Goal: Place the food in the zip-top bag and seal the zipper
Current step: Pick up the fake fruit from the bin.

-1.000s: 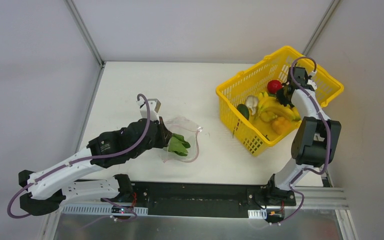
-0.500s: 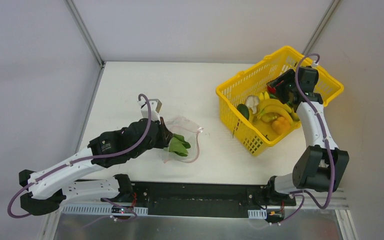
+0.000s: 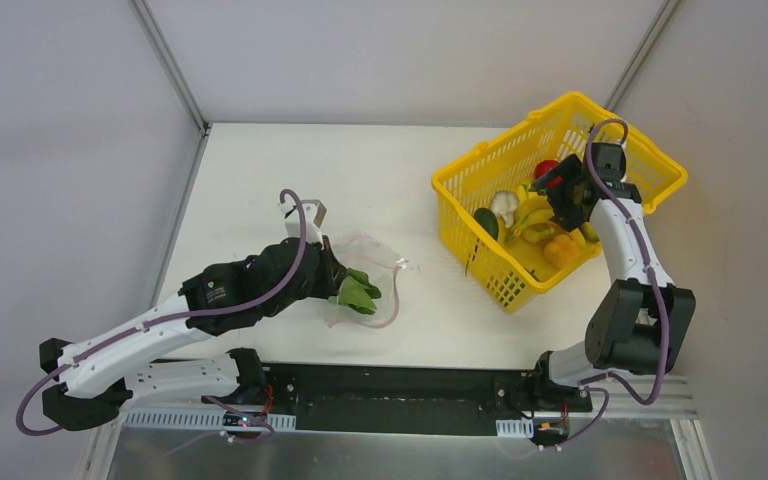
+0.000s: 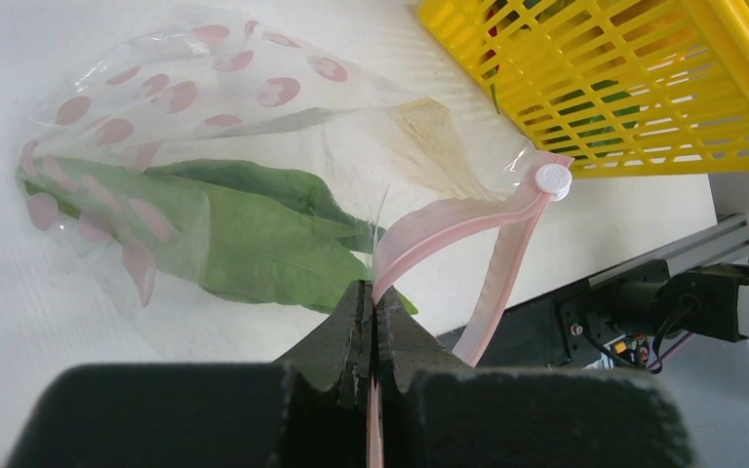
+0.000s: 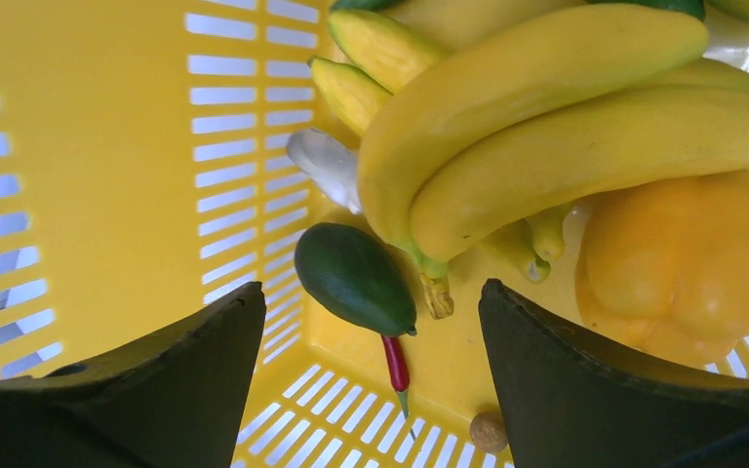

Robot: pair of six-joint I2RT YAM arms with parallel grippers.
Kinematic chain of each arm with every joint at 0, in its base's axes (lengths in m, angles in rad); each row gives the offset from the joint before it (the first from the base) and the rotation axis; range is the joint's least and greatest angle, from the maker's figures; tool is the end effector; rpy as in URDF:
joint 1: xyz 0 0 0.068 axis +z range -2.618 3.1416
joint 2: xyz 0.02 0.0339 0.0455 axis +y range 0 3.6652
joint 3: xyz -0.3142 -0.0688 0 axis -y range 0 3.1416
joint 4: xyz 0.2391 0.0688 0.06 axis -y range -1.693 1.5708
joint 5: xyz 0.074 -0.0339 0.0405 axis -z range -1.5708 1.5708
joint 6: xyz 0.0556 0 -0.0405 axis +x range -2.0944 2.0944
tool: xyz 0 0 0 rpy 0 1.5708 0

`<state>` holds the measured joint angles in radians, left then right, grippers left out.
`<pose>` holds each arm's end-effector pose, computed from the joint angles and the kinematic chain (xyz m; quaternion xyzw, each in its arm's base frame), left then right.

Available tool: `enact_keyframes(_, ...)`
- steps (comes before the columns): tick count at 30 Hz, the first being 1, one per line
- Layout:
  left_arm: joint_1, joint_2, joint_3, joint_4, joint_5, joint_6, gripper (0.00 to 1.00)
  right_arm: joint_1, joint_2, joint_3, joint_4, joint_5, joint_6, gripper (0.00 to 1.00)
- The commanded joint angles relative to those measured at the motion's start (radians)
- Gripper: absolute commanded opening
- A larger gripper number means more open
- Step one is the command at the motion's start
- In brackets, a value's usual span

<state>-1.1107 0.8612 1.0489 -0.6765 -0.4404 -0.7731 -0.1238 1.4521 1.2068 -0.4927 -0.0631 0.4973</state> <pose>0.0873 -0.1227 0.3971 0.0296 0.8435 -0.2963 0.4470 0.3230 -0.0367 0.3385 0.2672 0.8743 0.1034 0.3919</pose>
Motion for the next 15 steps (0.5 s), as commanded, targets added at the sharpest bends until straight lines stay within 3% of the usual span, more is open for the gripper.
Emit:
enact_keyframes(1, 0.012, -0.004, -0.007, 0.029, 0.017, -0.011, 0.0, 0.031, 0.05, 0.027, -0.074, 0.027, -0.019, 0.83)
enact_keyframes(5, 0.012, -0.004, -0.01, 0.033, 0.017, -0.007, 0.0, 0.086, 0.14, 0.067, -0.117, 0.102, -0.048, 0.82)
enact_keyframes(10, 0.012, -0.004, -0.005, 0.022, 0.016, -0.005, 0.0, 0.12, 0.216, 0.091, -0.113, 0.148, -0.041, 0.74)
enact_keyframes(15, 0.012, -0.017, -0.013, 0.016, -0.002, -0.008, 0.0, 0.122, 0.189, 0.067, -0.077, 0.177, -0.044, 0.54)
